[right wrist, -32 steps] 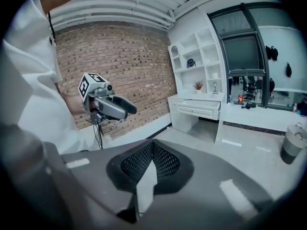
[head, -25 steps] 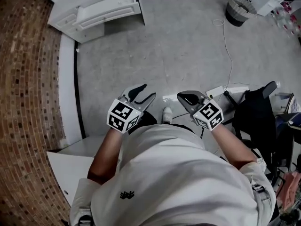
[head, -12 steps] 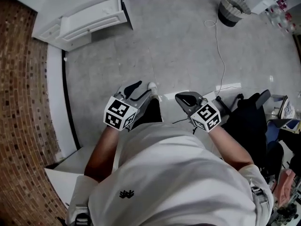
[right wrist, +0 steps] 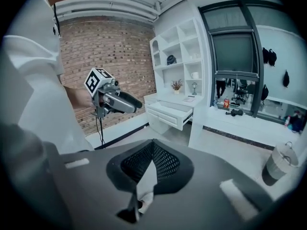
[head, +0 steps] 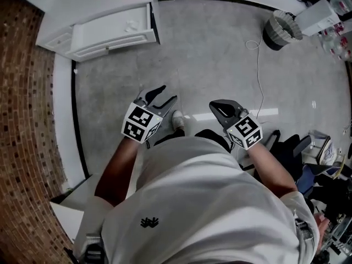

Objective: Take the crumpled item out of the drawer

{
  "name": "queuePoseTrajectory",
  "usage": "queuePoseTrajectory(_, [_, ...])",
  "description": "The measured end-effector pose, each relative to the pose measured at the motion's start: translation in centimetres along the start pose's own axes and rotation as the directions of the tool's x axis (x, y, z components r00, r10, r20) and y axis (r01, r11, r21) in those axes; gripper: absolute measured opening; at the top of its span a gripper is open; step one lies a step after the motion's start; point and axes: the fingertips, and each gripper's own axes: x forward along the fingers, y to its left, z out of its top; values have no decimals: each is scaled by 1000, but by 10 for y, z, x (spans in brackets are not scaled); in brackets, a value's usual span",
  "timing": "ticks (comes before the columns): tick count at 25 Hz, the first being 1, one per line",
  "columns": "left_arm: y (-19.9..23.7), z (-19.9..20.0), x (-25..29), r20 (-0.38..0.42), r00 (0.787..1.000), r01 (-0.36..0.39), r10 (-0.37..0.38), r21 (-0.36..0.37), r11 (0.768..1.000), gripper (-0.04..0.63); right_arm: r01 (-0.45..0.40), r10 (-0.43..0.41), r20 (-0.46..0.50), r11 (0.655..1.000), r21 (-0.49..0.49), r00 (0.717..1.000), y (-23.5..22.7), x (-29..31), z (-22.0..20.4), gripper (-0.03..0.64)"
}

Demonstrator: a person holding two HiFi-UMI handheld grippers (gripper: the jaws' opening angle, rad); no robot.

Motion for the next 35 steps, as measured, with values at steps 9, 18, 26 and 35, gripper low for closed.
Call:
queuePoseTrajectory(9, [76,24,24,2,995,-104,104,-59,993,204,-99,99,-18,994,-46,995,-51,56,39,12])
queuePoseTrajectory(18, [172,38,58,-61,957,-291,285,-151,945,202,-233,229,-41,966,-116,972,-134,108,76,12])
queuePoseTrajectory(26, [259,52,109,-150,896,-441,417,-201,875,202,-344,339,-63,928,-143,939,-221,146,106,12])
queuePoseTrajectory(35, [312,48,141,-263,831,-547,491,-226,806,239,-434,425,-88,889,-143,901,-277,163,112,14])
